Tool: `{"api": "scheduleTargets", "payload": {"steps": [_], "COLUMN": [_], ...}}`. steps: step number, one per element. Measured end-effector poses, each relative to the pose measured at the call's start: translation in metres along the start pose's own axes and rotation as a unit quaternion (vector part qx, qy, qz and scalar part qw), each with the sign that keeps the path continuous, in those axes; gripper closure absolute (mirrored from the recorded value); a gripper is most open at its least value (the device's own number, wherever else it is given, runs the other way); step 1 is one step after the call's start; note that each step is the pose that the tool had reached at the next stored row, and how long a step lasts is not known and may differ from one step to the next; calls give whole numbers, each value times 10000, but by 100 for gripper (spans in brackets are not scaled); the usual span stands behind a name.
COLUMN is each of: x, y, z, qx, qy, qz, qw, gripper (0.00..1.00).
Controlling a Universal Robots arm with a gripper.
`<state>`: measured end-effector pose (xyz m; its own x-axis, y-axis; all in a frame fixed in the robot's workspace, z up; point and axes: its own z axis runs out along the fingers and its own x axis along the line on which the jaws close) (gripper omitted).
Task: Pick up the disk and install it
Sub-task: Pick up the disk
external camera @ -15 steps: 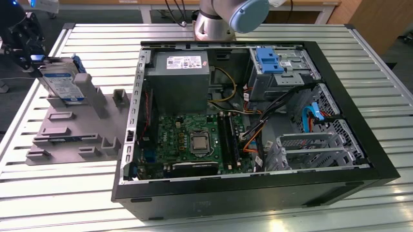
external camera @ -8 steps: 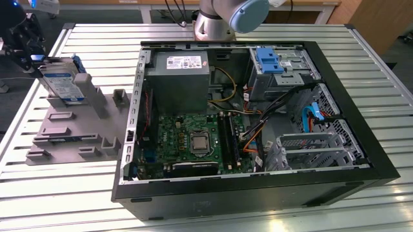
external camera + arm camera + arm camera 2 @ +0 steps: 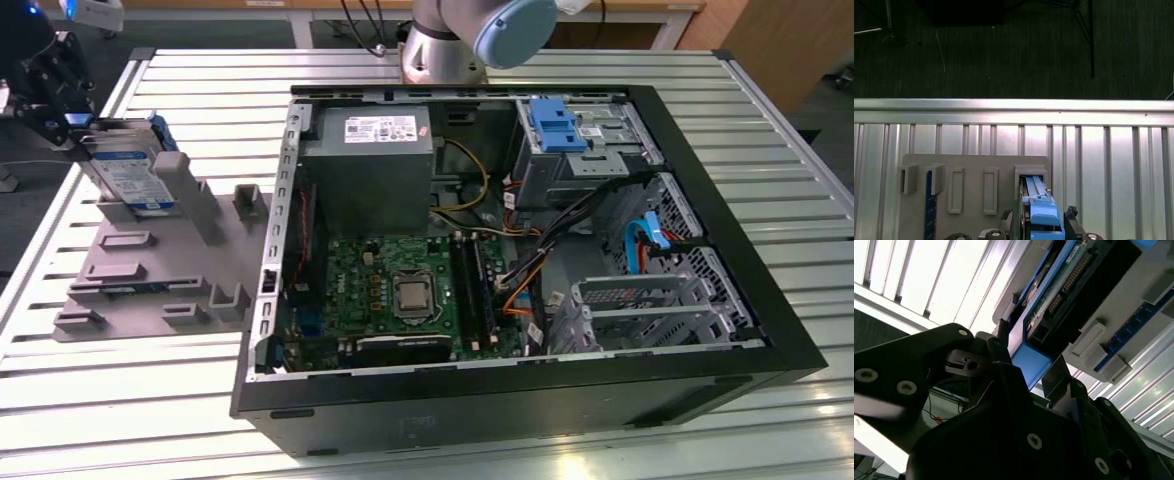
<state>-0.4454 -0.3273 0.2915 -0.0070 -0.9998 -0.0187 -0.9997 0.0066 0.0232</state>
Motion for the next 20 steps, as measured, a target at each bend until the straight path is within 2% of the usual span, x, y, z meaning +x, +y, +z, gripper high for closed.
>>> {"api": "scheduleTargets", "payload": {"steps": [1, 2, 12, 15, 16, 20], "x": [0, 0, 0, 0, 0, 0], "y": [0, 0, 0, 0, 0, 0], "z": [1, 2, 7, 8, 8, 9], "qx": [0, 0, 1, 0, 0, 0], "qy": [0, 0, 0, 0, 1, 4], "qz": [0, 0, 0, 0, 0, 0], "qw": [10000, 10000, 10000, 10000, 10000, 10000], "gripper": [45, 52, 52, 54, 60, 62]}}
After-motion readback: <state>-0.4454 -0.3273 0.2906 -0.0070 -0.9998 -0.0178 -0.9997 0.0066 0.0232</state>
